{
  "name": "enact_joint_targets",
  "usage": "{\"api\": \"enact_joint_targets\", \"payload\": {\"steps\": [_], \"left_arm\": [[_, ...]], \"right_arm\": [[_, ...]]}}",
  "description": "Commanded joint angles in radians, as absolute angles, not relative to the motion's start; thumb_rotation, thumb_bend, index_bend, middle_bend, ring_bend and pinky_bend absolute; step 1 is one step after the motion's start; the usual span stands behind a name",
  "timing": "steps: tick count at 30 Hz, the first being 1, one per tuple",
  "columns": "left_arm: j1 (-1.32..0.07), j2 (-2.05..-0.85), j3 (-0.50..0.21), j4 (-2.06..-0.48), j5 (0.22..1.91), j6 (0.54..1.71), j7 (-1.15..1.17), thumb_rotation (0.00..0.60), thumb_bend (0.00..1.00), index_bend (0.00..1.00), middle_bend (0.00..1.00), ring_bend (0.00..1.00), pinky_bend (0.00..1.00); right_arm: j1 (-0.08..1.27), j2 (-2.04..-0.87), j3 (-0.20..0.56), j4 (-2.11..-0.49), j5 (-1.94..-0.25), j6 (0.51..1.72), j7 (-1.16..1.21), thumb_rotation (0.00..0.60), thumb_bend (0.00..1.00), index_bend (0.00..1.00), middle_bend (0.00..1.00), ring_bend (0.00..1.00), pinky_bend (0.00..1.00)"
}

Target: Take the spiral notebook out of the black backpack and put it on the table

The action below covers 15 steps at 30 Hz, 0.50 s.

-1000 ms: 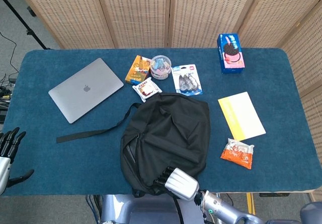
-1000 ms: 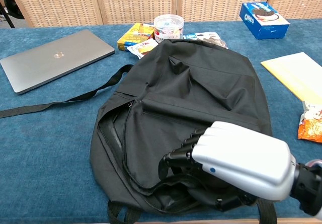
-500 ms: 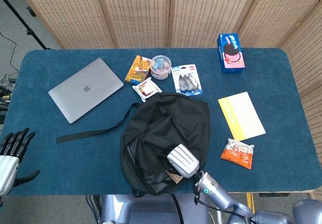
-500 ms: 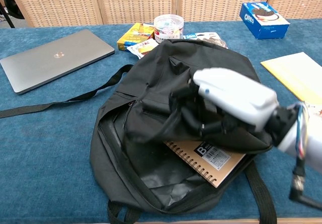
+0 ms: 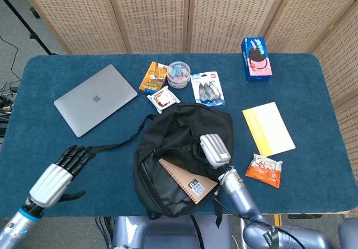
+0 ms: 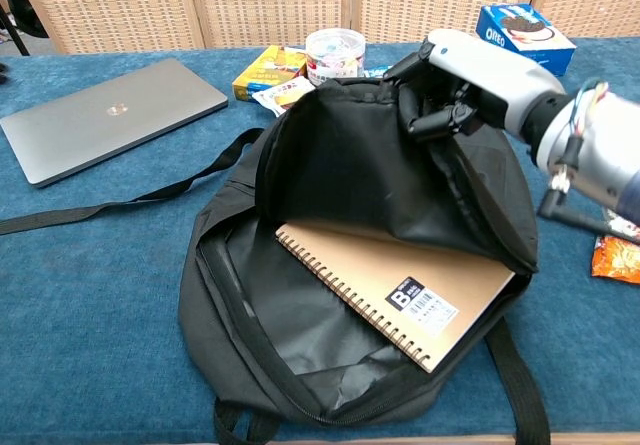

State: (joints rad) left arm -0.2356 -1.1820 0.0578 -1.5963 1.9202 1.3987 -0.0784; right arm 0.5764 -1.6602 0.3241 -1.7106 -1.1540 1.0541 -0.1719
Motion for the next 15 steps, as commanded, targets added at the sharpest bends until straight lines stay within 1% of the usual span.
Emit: {"api": "enact_joint_targets", "payload": {"steps": [1, 3, 6, 10, 15], "left_arm": [[-0.293, -1.245, 0.066, -1.555, 1.963, 1.365, -0.125, 0.6, 0.0, 0.2, 0.0, 0.02, 0.09], [-0.317, -1.27, 0.068, -1.55, 1.972, 1.347, -0.136, 0.6, 0.0, 0.24, 0.0, 0.03, 0.09], [-0.347, -1.3, 0.069, -1.546, 1.981, 1.319, -0.135, 0.6, 0.01, 0.27, 0.01, 0.04, 0.09], [-0.41, -1.371, 0.062, -1.534, 1.975, 1.243, -0.136, 0.6, 0.02, 0.3, 0.03, 0.06, 0.09], [-0.469, -1.454, 0.054, -1.504, 1.955, 1.18, -0.138, 0.6, 0.04, 0.32, 0.04, 0.07, 0.09]], "right_arm": [[0.628, -1.597, 0.425, -1.847, -0.889, 1.023, -0.306, 0.6, 0.72, 0.66, 0.67, 0.58, 0.56], [0.643, -1.578, 0.44, -1.875, -0.824, 1.02, -0.319, 0.6, 0.72, 0.66, 0.67, 0.58, 0.56], [0.66, -1.551, 0.448, -1.905, -0.773, 1.009, -0.326, 0.6, 0.72, 0.66, 0.67, 0.58, 0.56], [0.693, -1.482, 0.43, -1.915, -0.779, 0.901, -0.304, 0.6, 0.72, 0.66, 0.68, 0.58, 0.56], [0.726, -1.434, 0.414, -1.898, -0.824, 0.791, -0.234, 0.6, 0.72, 0.66, 0.68, 0.58, 0.56]]}}
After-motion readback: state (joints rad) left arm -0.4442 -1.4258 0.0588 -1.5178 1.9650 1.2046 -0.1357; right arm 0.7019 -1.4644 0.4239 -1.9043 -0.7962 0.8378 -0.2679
